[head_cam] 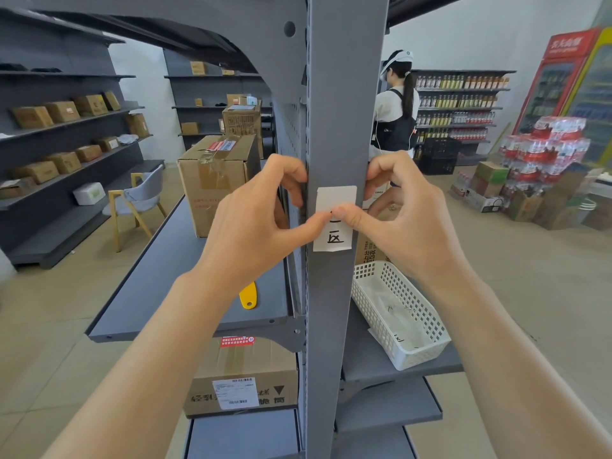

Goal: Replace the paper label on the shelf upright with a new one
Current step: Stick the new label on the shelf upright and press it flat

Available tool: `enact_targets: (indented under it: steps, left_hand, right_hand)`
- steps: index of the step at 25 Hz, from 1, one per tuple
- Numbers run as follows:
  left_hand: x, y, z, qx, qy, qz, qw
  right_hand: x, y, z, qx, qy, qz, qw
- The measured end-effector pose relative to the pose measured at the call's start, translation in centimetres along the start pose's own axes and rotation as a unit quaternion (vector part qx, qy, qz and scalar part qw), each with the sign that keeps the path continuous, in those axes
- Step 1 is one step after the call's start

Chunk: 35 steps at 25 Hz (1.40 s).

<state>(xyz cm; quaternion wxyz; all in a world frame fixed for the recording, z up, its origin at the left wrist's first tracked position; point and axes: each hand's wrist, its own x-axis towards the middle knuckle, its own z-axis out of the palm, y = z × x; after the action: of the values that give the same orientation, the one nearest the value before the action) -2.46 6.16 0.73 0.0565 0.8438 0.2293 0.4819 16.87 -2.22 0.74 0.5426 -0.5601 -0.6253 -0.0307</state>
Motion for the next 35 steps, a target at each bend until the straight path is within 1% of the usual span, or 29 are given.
enact_targets:
  steps: [5, 9, 14, 17, 21, 24, 27, 30, 35]
  left_hand:
    - [-0.2, -0.3, 0.0, -0.03, -0.023, -0.016, 0.999]
    - [-0.8, -0.4, 0.2, -0.047, -0.043, -0.032, 0.997]
    - [-1.1, -0.5, 0.5, -0.07, -0.04, -0.031, 0.996]
    - [-1.4, -0.6, 0.5, -0.066, -0.047, -0.031, 0.996]
    - [-2.1, -0.6, 0.5, -0.053, -0.06, -0.044, 0.996]
    - [-2.5, -0.5, 0.5, -0.088, -0.06, -0.063, 0.992]
    - [-2.2, -0.2, 0.7, -0.116, -0.056, -0.086, 0.988]
    - [-1.8, -0.1, 1.0, -0.096, -0.037, -0.101, 0.99]
    - [-2.5, -0.3, 1.4, -0.068, -0.042, -0.088, 0.993]
  right_hand:
    - [0.0, 0.4, -0.2, 0.005, -0.034, -0.008, 0.999]
    - [-0.8, 1.2, 0.4, 0.015, -0.032, -0.015, 0.999]
    - [-1.9, 2.9, 1.1, 0.037, -0.047, -0.023, 0.998]
    - [-2.6, 3.1, 1.3, 0.042, -0.051, -0.027, 0.997]
    - [-2.4, 3.2, 1.0, 0.015, -0.065, -0.031, 0.997]
    - [-2.3, 3.0, 0.5, -0.02, -0.09, -0.033, 0.995]
    - [-2.3, 2.6, 0.6, -0.005, -0.093, -0.022, 0.995]
    - [-2.0, 2.6, 1.2, 0.0, -0.056, -0.028, 0.998]
    - [-2.3, 3.2, 1.1, 0.008, -0.081, -0.025, 0.996]
